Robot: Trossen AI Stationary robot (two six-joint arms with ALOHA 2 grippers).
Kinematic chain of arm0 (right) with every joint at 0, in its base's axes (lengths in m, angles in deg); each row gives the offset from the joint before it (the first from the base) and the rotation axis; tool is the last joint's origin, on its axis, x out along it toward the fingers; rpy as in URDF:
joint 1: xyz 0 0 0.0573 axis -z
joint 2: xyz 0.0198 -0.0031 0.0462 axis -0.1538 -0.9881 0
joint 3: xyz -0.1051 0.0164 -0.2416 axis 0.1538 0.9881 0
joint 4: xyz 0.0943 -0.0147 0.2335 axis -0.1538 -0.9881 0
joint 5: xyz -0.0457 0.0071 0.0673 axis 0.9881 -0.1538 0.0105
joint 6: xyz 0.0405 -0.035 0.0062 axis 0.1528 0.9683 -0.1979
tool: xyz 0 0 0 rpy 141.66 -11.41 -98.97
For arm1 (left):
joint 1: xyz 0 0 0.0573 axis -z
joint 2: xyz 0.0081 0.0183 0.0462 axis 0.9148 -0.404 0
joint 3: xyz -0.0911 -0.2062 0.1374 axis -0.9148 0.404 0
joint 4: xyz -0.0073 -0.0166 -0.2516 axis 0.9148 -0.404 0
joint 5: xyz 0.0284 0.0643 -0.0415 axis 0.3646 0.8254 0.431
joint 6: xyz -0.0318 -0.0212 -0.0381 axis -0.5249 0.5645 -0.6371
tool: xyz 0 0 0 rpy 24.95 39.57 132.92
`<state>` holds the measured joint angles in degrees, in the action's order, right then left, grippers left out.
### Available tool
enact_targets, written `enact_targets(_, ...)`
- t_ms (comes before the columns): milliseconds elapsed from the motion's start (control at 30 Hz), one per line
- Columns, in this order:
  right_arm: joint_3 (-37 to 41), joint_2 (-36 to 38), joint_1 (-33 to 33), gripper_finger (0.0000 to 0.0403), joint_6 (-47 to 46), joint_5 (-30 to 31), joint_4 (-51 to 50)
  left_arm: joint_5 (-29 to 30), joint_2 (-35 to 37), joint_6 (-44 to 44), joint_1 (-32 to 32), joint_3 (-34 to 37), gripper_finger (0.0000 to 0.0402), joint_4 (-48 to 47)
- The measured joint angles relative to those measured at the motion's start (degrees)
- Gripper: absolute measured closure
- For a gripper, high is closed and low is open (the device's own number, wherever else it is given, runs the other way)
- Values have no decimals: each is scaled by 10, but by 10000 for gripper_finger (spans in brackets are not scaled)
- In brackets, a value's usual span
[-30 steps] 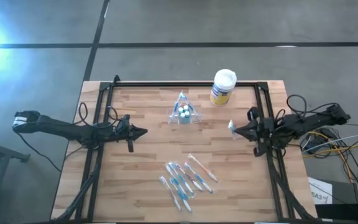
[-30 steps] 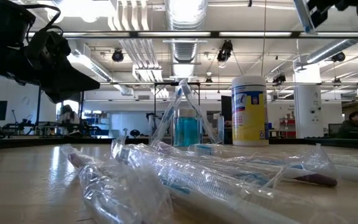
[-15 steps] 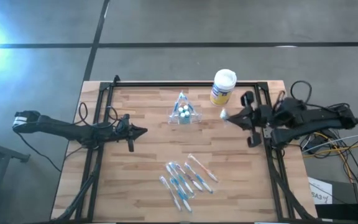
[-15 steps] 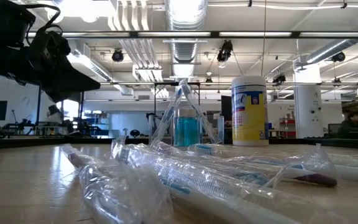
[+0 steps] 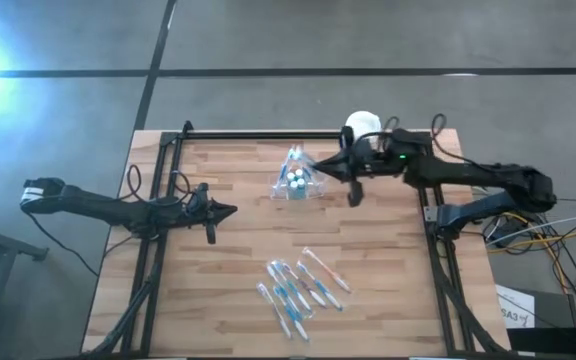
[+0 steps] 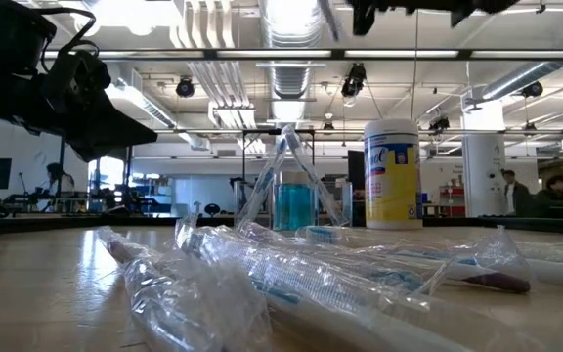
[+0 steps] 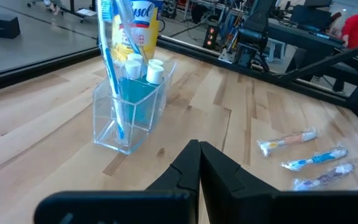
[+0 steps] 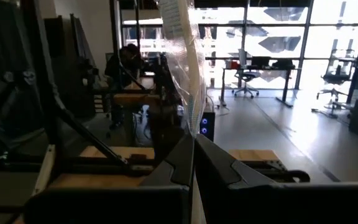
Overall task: Pick & Place toothbrushing station
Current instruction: Put the blue toothbrush into the transparent organizer
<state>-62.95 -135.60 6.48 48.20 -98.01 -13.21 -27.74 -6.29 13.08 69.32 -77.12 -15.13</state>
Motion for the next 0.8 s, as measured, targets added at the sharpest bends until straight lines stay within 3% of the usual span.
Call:
enact_targets(233,94,-63,28,395,0,2,187,-7,0,-5,0,0,392,-10)
enact_targets(500,202,-141,52,395,-45,63,410,-8,0,-15,0,0,392,-10)
enact_targets(633,224,-181,52,395,-47,105,470,-8,0,-16,0,0,392,-9)
enact_targets(800,229,-226,52,395,-55,151,467,-8,0,-22,0,0,392,-9)
